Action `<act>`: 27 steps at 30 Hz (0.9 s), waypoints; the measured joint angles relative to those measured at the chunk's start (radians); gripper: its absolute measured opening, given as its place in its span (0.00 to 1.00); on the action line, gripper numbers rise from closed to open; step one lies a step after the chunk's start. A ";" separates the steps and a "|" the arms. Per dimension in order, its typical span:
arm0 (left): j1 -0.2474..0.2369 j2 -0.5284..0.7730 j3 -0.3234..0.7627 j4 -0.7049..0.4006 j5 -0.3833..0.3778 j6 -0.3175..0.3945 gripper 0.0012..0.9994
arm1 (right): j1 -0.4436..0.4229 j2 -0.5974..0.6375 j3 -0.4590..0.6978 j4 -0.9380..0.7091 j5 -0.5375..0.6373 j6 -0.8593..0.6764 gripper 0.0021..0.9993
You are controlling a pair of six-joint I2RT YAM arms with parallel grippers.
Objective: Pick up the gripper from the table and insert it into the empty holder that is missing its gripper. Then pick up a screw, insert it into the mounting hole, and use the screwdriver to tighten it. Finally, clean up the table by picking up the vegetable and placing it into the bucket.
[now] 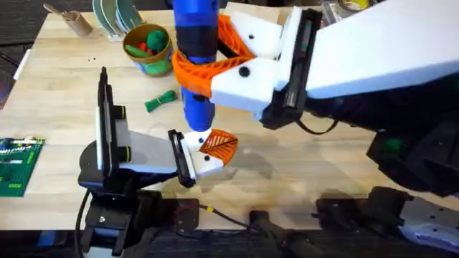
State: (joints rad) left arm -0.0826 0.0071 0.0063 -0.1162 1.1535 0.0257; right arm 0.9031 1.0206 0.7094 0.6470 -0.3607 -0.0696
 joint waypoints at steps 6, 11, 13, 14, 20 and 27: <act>0.000 0.000 0.000 0.001 -0.007 0.000 0.02 | 0.001 0.001 0.000 -0.017 0.000 0.003 0.03; 0.000 0.000 0.000 0.001 -0.007 0.000 0.02 | 0.010 0.023 0.000 -0.017 -0.001 0.011 0.03; 0.000 0.000 0.000 0.001 -0.007 0.000 0.02 | 0.010 0.036 0.000 -0.019 -0.001 0.014 0.03; 0.000 0.000 0.000 0.001 -0.009 0.000 0.02 | 0.010 0.041 0.000 -0.019 -0.001 0.015 0.03; 0.000 0.000 0.000 0.003 -0.018 0.000 0.02 | 0.010 0.046 0.000 -0.018 -0.003 0.018 0.03; 0.000 0.000 0.000 0.003 -0.021 -0.001 0.02 | 0.010 0.075 0.000 -0.013 -0.003 0.018 0.03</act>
State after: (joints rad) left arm -0.0826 0.0071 0.0063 -0.1131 1.1328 0.0249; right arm 0.9134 1.0952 0.7094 0.6337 -0.3637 -0.0513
